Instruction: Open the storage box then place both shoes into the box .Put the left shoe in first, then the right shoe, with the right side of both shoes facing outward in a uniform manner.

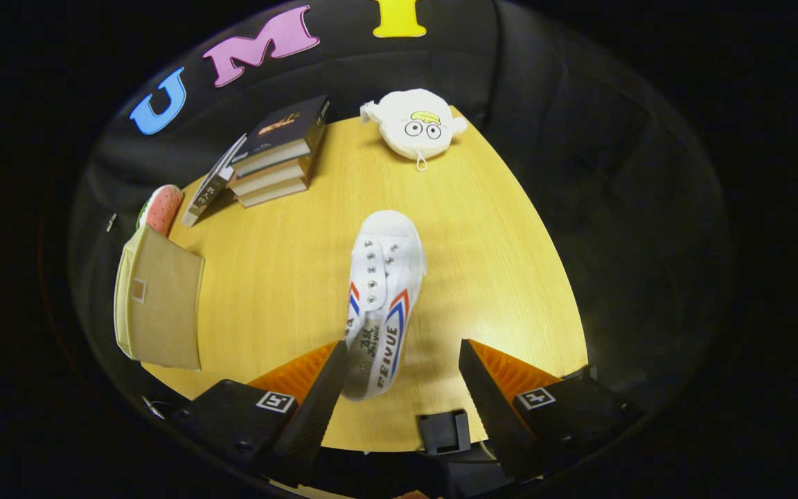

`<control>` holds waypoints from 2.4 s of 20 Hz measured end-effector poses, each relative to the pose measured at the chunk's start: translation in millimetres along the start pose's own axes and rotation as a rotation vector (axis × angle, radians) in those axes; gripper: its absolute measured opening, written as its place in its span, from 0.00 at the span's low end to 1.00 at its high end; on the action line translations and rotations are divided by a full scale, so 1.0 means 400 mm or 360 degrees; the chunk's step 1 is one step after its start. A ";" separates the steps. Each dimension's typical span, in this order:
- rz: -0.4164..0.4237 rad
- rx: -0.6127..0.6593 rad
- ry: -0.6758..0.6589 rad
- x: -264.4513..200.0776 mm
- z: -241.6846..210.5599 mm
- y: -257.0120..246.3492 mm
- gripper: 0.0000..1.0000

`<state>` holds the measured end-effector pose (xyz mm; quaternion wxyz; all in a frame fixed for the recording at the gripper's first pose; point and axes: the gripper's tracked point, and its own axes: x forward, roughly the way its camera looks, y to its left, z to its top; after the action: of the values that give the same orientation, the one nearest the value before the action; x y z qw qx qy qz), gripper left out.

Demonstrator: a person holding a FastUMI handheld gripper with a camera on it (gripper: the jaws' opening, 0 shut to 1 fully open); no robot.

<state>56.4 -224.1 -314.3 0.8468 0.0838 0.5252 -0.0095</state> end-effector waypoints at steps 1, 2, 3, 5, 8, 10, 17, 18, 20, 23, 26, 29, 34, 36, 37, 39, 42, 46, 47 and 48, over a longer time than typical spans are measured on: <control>-0.0007 -0.0020 0.0012 0.018 -0.003 -0.010 1.00; -0.0013 -0.0036 0.0029 0.034 -0.011 -0.010 0.99; -0.0014 -0.0048 0.0041 0.044 -0.012 -0.013 0.99; -0.0005 -0.0066 0.0065 0.077 -0.016 -0.008 0.97; 0.0011 -0.0062 0.0090 0.124 -0.006 0.007 1.00; -0.0026 -0.0075 0.0092 0.160 0.006 -0.001 1.00; 0.0161 0.0151 0.0175 0.212 0.006 0.055 0.66; 0.0152 0.0167 0.0163 0.220 0.008 0.056 0.52; 0.0119 0.0208 0.0180 0.208 0.008 0.052 0.36; 0.0109 0.0234 0.0155 0.202 0.011 0.043 0.16; 0.0129 0.0208 0.0135 0.189 0.014 0.051 0.07; 0.0183 0.0265 0.0155 0.157 -0.002 0.086 0.06; 0.0215 0.0304 0.0109 0.065 -0.006 0.160 0.06; 0.0235 0.0321 0.0077 0.011 0.003 0.205 0.06; 0.0240 0.0317 0.0062 -0.014 0.008 0.230 0.06; 0.0258 0.0297 0.0015 -0.078 0.021 0.289 0.06; 0.0314 0.0251 -0.0041 -0.155 0.041 0.400 0.06; 0.0383 0.0182 -0.0119 -0.232 0.072 0.549 0.06; 0.0415 0.0174 -0.0131 -0.266 0.076 0.598 0.06; 0.0440 0.0169 -0.0138 -0.279 0.083 0.634 0.06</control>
<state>62.3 12.9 -166.8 0.8562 0.1995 0.4705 0.0757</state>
